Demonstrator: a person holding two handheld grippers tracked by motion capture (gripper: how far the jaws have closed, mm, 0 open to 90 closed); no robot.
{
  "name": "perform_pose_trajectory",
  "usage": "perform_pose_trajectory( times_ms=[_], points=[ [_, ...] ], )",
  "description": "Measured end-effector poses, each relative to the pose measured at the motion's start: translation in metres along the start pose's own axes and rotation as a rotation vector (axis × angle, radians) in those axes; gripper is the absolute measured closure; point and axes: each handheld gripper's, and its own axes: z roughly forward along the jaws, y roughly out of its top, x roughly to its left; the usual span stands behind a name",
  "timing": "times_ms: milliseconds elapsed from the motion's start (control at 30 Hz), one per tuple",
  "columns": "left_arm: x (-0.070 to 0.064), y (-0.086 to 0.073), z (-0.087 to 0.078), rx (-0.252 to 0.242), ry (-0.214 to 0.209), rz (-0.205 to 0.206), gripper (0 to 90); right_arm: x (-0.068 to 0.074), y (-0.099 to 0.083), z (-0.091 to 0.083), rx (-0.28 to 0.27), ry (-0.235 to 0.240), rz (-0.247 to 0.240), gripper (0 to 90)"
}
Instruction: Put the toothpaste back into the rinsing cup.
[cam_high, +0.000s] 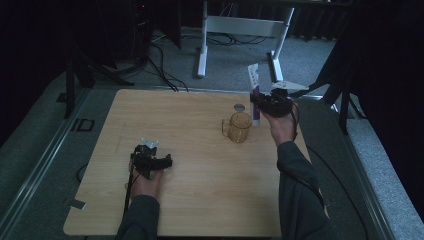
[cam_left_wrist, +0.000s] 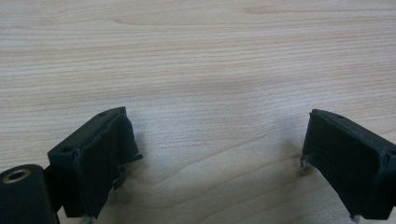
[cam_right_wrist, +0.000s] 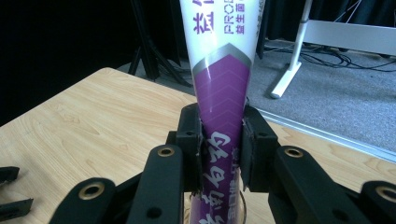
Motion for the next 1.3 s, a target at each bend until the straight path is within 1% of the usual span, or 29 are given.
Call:
perform_pose_trajectory(
  times_ms=[433,633,1033,1167,1300],
  points=[
    [0.0,0.0,0.0,0.0,0.0,-0.002,7.4,0.006,0.002,0.011,-0.003,0.012,0.001,73.1],
    [0.0,0.0,0.0,0.001,-0.001,-0.001,7.4,0.007,0.001,0.015,-0.005,0.01,0.006,73.0],
    [0.0,0.0,0.0,0.002,-0.001,0.0,7.4,0.005,-0.004,0.026,0.003,-0.009,0.026,72.6],
    [0.0,0.0,0.0,0.002,-0.001,0.0,7.4,0.004,-0.006,0.031,0.017,-0.023,0.029,72.4],
    [0.0,0.0,0.0,0.002,-0.001,0.0,7.4,0.002,-0.006,0.033,0.017,-0.03,0.044,72.3]
  ],
)
